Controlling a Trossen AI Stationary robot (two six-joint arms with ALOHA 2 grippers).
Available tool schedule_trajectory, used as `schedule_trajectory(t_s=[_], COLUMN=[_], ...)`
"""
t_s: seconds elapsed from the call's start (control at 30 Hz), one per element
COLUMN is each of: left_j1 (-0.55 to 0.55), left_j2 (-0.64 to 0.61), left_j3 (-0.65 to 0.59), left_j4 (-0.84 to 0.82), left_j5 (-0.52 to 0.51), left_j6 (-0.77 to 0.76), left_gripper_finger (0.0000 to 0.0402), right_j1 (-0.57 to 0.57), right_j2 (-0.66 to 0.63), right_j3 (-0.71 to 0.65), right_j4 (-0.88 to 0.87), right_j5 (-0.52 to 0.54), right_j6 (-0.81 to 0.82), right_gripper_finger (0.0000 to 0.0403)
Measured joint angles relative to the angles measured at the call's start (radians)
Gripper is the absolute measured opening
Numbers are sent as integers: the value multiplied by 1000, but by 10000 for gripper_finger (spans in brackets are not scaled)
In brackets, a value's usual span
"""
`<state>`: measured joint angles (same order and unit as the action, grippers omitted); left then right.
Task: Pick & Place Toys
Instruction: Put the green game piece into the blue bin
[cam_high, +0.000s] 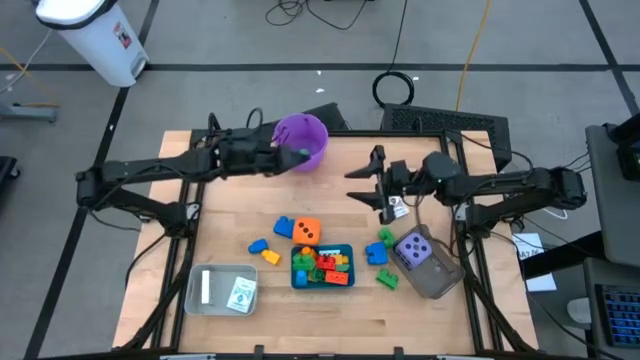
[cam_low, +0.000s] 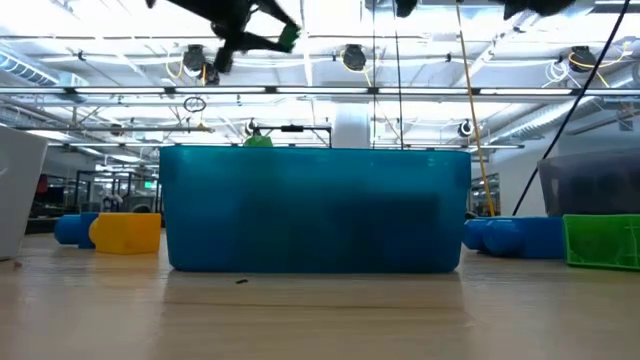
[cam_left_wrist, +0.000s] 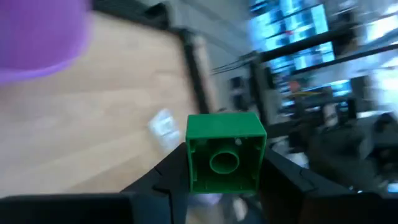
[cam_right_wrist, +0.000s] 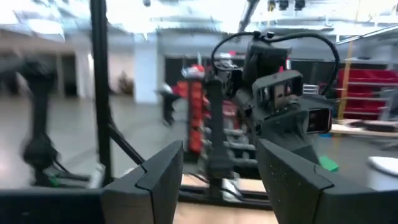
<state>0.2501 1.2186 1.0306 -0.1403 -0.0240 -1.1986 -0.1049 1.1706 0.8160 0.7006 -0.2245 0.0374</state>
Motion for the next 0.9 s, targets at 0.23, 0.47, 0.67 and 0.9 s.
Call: schedule_trajectory(t_s=[0.23,0.47,0.67,0.9], left_j1=[-2,-10,-36,-54], left_j2=[94,196,260,333], left_j3=[-1,0,43,140], left_j4=[246,489,512,496], left_j5=[109,207,274,349], left_j6=[-39,-106,-125,-110], left_gripper_finger=[156,154,158,159], right_j1=[11,-32,-48,-62], right_j2=[4,17,39,63], right_j3=[161,180,178,178], right_j4=[-200,-284,-286,-279], right_j5=[46,37,-12,-15], right_j6=[-108,-93,-59,-55], right_gripper_finger=[196,196,196,196])
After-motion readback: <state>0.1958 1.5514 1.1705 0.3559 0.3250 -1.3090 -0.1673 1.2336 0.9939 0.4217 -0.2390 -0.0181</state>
